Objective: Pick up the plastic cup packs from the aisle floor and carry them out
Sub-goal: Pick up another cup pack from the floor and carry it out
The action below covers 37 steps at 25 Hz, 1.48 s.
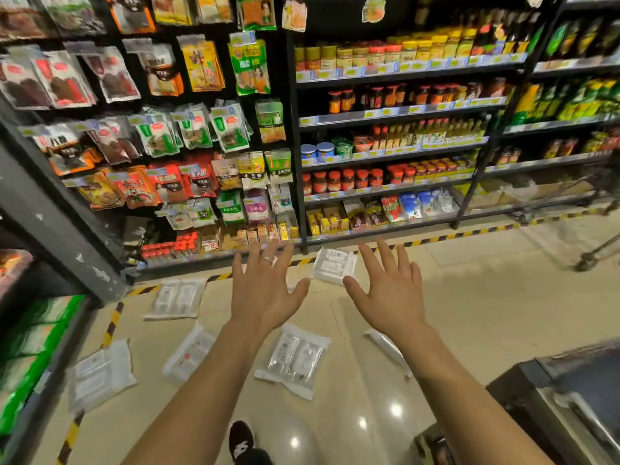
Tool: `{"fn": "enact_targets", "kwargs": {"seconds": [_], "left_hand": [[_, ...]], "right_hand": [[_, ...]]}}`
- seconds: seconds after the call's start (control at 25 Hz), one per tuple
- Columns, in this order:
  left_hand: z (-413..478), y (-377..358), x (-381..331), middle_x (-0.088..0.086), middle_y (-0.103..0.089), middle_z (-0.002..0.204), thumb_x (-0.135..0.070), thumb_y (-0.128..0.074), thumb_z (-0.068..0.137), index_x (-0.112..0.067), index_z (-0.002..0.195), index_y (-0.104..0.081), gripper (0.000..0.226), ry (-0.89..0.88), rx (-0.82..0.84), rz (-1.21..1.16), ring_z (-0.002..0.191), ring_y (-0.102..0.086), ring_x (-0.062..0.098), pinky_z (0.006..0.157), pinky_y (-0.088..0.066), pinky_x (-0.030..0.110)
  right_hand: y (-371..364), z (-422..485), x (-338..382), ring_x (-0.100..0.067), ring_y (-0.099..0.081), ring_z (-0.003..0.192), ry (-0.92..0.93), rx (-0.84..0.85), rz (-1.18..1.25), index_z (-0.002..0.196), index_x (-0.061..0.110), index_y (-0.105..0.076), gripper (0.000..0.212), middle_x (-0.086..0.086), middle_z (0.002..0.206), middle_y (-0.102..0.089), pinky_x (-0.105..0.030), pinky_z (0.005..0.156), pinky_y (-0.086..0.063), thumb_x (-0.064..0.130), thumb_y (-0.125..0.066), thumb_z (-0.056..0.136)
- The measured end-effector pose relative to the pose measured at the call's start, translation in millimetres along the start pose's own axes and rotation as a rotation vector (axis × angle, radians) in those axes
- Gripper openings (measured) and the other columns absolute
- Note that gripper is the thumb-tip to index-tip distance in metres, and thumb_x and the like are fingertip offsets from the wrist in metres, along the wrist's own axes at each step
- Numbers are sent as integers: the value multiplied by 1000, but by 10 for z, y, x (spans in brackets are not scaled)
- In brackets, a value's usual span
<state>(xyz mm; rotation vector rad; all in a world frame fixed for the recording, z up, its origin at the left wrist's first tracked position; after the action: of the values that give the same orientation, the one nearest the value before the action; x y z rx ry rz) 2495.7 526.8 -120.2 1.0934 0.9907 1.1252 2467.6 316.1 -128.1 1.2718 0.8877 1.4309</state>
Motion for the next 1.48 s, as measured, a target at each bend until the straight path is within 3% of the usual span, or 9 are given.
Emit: {"fn": "enact_targets", "kwargs": {"seconds": [0.16, 0.36, 0.56, 0.8, 1.08, 1.28, 1.48], "left_hand": [[767, -605, 622, -2, -16, 163, -67, -31, 91, -34, 153, -23, 71, -79, 120, -45, 151, -7, 24, 119, -7, 52], [1550, -1355, 1390, -4, -14, 164, -73, -7, 75, -35, 154, -21, 89, -122, 257, -104, 151, -8, 23, 119, -5, 50], [2080, -2420, 1841, 0, -21, 162, -72, -9, 75, -32, 154, -23, 90, -148, 385, -127, 149, -15, 25, 117, -10, 48], [2103, -4153, 2001, 11, -42, 151, -66, -27, 86, -23, 152, -34, 78, -139, 471, -170, 137, -41, 32, 107, -36, 55], [1868, -6535, 2170, 16, -46, 148, -57, -30, 92, -20, 153, -32, 71, -97, 529, -220, 135, -44, 36, 105, -40, 55], [1654, -8090, 2249, 22, -51, 142, -54, -26, 94, -17, 152, -33, 69, -100, 568, -170, 129, -49, 40, 99, -45, 54], [1486, -9199, 2409, 27, -38, 150, -56, -16, 95, -21, 156, -19, 70, -52, 609, -74, 136, -39, 43, 107, -38, 55]], "right_hand": [[-642, 678, 329, -35, -4, 149, -127, 71, -18, 154, 33, -19, 81, -5, 163, -13, -52, 117, -11, 70, -11, 82], [-1517, 1420, 835, -33, -6, 149, -266, 163, 20, 154, 33, -17, 89, -4, 163, -14, -50, 117, -11, 74, -4, 76], [-2524, 1738, 844, -32, -8, 149, -358, 276, 37, 154, 34, -15, 86, -3, 162, -17, -50, 117, -13, 73, -9, 78], [-4153, 1781, 393, -30, -10, 149, -471, 341, 133, 155, 35, -12, 78, -2, 162, -18, -49, 116, -17, 70, -19, 85], [-6485, 1348, -285, -28, -5, 151, -536, 445, 188, 154, 38, 1, 75, -1, 164, -10, -48, 119, -16, 68, -18, 88], [-8073, 979, -748, -23, 5, 151, -564, 539, 212, 144, 48, 24, 70, 2, 164, 2, -43, 120, -6, 67, -13, 87], [-9174, 794, -1069, -25, 5, 151, -600, 589, 186, 146, 44, 23, 70, -8, 164, 2, -42, 120, -4, 64, -22, 97]]}}
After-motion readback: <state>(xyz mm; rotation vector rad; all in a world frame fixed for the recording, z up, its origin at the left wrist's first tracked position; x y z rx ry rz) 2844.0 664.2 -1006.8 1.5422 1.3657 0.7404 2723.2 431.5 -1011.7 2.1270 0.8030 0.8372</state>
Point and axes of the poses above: each hand's wrist, its own z-axis towards the middle knuckle, its own y-axis out of the back of the hand, x = y × z, the point moved 1 cm from there along z, towards the middle knuckle
